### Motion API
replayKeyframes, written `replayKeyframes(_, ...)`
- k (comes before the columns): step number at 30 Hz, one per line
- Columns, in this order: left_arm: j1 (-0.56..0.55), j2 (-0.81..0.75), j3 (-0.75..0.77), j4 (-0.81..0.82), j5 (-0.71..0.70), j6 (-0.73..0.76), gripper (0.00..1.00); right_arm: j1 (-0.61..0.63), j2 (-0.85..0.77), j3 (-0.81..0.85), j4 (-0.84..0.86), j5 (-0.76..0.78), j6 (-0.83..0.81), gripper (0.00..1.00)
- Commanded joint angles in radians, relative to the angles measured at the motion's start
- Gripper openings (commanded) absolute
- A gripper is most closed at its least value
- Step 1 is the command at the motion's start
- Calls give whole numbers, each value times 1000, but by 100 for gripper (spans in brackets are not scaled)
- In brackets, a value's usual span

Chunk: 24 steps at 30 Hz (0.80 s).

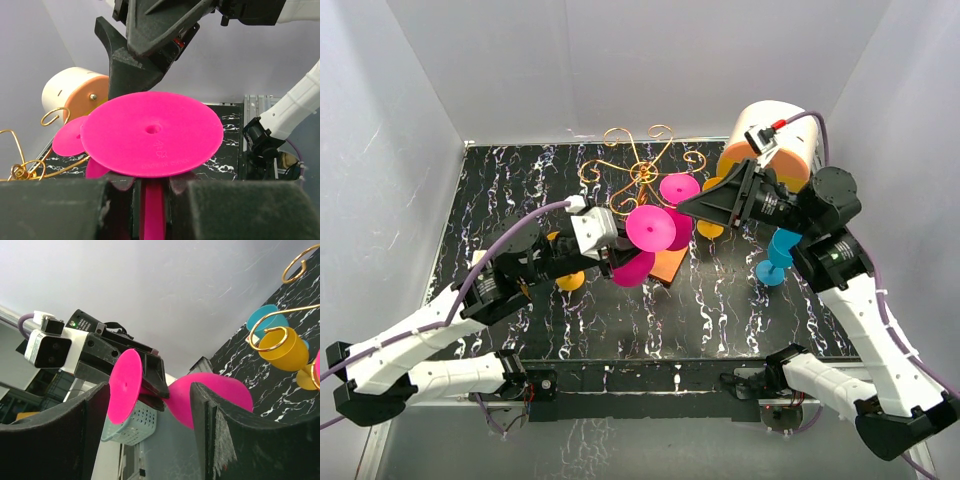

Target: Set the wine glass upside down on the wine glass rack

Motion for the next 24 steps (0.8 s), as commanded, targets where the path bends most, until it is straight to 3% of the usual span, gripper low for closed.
replayKeyframes(1,-5,12,-8,73,-21,34,0,49,21,3,38,7,14,60)
replayKeyframes(6,-5,29,-9,76,-62,38,0,139,44,-4,49,53,16,48)
replayKeyframes(14,-5,3,-47,91,-80,29,0,158,57,-34,57,100,52,1)
replayKeyframes(17,-5,-2,-48,72,-93,13,0,168,53,-45,39,147,69,0)
replayKeyframes(21,-5,-24,-40,10,-142,-81,15,187,46,-67,49,174,102,0)
replayKeyframes(24,-5,-42,-15,-73,-188,-183,47,197,39,-82,46,193,118,0)
